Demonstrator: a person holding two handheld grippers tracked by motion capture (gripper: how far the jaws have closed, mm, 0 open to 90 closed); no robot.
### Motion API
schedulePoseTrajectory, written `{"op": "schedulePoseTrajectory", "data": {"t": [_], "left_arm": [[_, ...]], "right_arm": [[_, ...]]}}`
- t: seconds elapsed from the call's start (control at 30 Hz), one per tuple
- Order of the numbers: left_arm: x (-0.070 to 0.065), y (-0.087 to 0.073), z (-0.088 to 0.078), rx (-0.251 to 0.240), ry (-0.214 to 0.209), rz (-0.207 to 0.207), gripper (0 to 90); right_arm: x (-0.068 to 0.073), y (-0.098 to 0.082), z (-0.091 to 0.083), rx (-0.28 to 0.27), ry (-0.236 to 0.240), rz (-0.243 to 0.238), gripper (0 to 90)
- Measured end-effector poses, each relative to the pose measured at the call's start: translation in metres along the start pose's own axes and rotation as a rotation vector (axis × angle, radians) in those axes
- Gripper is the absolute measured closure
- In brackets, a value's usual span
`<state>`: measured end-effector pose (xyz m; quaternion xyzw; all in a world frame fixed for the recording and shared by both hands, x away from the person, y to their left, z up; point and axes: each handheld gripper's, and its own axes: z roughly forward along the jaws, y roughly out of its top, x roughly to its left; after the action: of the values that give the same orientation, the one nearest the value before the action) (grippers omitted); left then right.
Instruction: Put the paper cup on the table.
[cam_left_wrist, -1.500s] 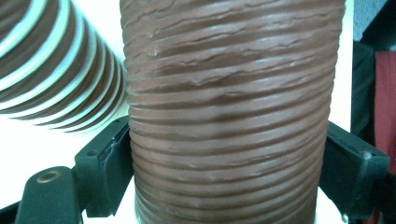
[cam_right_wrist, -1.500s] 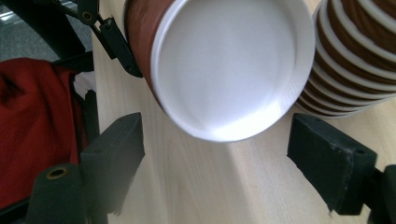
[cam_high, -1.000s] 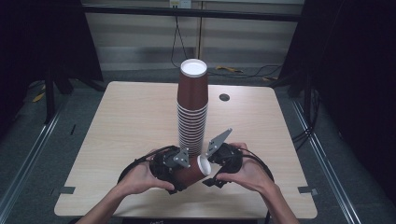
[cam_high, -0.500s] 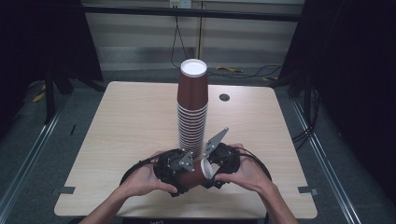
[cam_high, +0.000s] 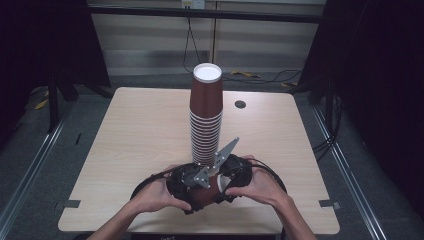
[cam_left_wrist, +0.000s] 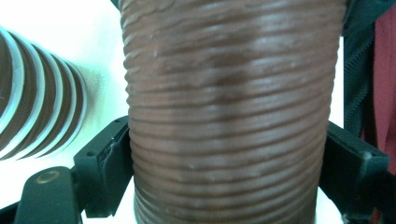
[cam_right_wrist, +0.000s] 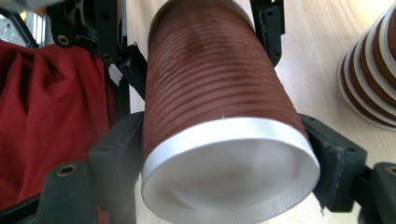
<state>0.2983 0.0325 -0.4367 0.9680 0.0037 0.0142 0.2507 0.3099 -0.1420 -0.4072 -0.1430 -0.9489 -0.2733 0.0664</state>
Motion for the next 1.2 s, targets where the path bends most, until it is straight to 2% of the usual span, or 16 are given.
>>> {"op": "schedulePoseTrajectory", "data": {"t": [0.03,0.07,0.17,0.23,0.27,0.43,0.53,0.6,0.7,0.73,0.77,0.87,0.93,1.03,1.1,1.2], "left_arm": [[0.000,0.000,-0.001,0.000,0.003,0.011,15.4],[0.000,0.000,-0.001,-0.004,0.006,0.006,15.4],[0.000,0.000,-0.002,-0.005,0.004,0.012,15.5],[0.001,-0.001,-0.002,-0.006,-0.009,0.019,15.2],[0.001,-0.002,-0.002,-0.014,0.001,0.010,15.0],[0.003,-0.004,-0.004,-0.042,-0.005,0.016,12.5],[0.007,-0.006,-0.007,-0.082,-0.009,-0.002,11.7],[0.008,-0.007,-0.010,-0.095,-0.021,0.001,11.4],[0.009,-0.008,-0.013,-0.134,-0.020,-0.009,11.2],[0.009,-0.008,-0.013,-0.155,0.002,-0.007,11.1],[0.010,-0.008,-0.016,-0.161,-0.013,-0.007,11.2],[0.010,-0.008,-0.019,-0.215,-0.011,-0.010,12.9],[0.010,-0.009,-0.022,-0.233,-0.010,-0.020,14.1],[0.011,-0.010,-0.025,-0.249,-0.002,-0.012,14.3],[0.011,-0.011,-0.026,-0.280,-0.001,-0.037,14.4],[0.010,-0.015,-0.031,-0.368,0.011,-0.086,16.7]], "right_arm": [[-0.001,0.000,0.000,0.000,0.004,-0.008,22.9],[0.000,-0.001,0.000,0.006,0.002,0.005,22.9],[-0.001,-0.001,0.001,0.000,0.004,-0.001,23.3],[-0.001,-0.002,0.000,-0.002,0.008,0.001,23.5],[-0.001,-0.002,0.000,0.001,0.009,0.007,23.6],[0.000,-0.002,-0.002,-0.011,-0.004,0.004,23.6],[0.000,-0.002,-0.003,-0.019,-0.010,0.008,23.7],[-0.001,-0.003,-0.004,-0.028,-0.015,-0.012,23.7],[0.000,-0.003,-0.007,-0.037,-0.016,0.001,23.8],[0.000,-0.003,-0.008,-0.042,-0.016,0.003,23.7],[0.000,-0.004,-0.009,-0.044,-0.022,0.005,23.8],[0.000,-0.004,-0.009,-0.042,-0.022,0.006,23.8],[0.000,-0.004,-0.008,-0.045,-0.027,0.002,23.8],[0.000,-0.003,-0.010,-0.056,-0.032,-0.002,23.8],[0.000,-0.004,-0.011,-0.066,-0.033,-0.002,23.8],[-0.001,-0.006,-0.013,-0.077,-0.042,0.000,23.7]]}}
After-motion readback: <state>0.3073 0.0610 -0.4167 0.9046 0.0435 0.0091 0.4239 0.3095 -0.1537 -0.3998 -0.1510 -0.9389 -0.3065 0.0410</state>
